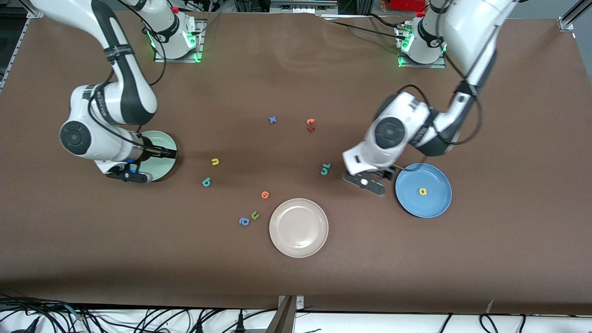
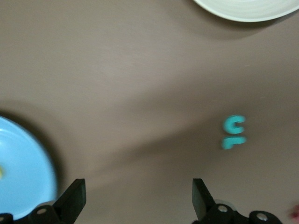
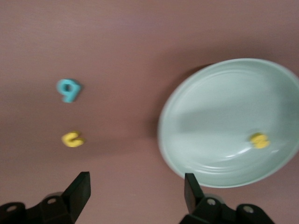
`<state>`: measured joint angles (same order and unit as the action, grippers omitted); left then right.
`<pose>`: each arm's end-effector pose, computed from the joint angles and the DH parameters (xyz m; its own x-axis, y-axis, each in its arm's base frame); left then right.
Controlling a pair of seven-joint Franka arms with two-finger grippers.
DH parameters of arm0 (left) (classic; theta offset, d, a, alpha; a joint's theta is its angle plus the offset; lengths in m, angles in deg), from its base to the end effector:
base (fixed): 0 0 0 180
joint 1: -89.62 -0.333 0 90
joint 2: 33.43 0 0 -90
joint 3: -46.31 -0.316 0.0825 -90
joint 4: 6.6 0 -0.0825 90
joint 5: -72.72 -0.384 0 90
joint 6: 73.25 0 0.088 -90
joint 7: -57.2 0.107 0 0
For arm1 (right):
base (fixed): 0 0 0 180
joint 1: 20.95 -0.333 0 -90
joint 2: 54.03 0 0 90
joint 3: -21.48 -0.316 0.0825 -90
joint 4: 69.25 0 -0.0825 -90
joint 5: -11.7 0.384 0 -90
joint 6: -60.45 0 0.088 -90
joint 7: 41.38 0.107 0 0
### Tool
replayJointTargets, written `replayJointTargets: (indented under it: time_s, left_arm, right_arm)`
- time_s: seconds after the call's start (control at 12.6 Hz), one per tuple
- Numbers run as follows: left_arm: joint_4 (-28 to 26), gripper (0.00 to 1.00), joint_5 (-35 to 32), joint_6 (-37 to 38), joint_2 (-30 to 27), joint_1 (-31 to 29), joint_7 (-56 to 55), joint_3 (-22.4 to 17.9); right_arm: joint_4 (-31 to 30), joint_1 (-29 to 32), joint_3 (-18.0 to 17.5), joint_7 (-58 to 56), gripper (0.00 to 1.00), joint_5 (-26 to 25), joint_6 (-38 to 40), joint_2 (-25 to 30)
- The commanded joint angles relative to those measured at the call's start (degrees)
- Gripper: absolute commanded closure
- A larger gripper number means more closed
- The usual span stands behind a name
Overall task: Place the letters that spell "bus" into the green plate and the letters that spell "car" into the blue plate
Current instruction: 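Grasp the yellow u while the left gripper grasps the teal l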
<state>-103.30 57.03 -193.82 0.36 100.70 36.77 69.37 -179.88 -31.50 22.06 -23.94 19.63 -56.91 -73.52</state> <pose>0.5695 -0.3380 0.2677 0.9359 -0.3347 -0.1098 -0.3404 -0.9395 -0.0381 0.5822 0.1102 0.2956 0.9496 -0.1962 -0.2443 -0.2097 -0.9773 -0.0303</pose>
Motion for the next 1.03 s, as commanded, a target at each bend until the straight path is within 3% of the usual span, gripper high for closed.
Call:
replayJointTargets:
  time_s: [0.0, 0.32, 0.4, 0.47, 0.95]
  left_arm:
    - [5.6, 0.0, 1.1, 0.8, 5.5, 5.8, -9.8, -0.6]
    - [5.2, 0.0, 0.4, -3.4, 7.9, 9.0, -16.8, -0.9]
    - [5.4, 0.07, 0.3, -5.8, 9.3, 8.5, -16.1, -1.2]
    - [5.0, 0.23, 0.2, -8.9, 9.8, 8.3, -15.3, -1.3]
    - [4.5, 0.27, -1.8, -9.4, 10.9, 8.2, -10.9, -1.7]
  right_arm:
    - [1.7, -3.6, -0.7, 7.3, 0.1, 1.8, -6.1, -4.7]
    - [0.2, -9.8, -0.7, 16.6, 0.1, 1.8, -14.8, -10.4]
    - [-0.7, -10.0, -0.7, 16.6, 0.1, 1.8, -16.5, -11.0]
    - [-2.0, -10.0, -0.7, 17.0, 0.1, 1.8, -18.2, -11.2]
    - [-4.3, -10.0, -0.8, 18.8, 0.14, 1.9, -19.6, -11.2]
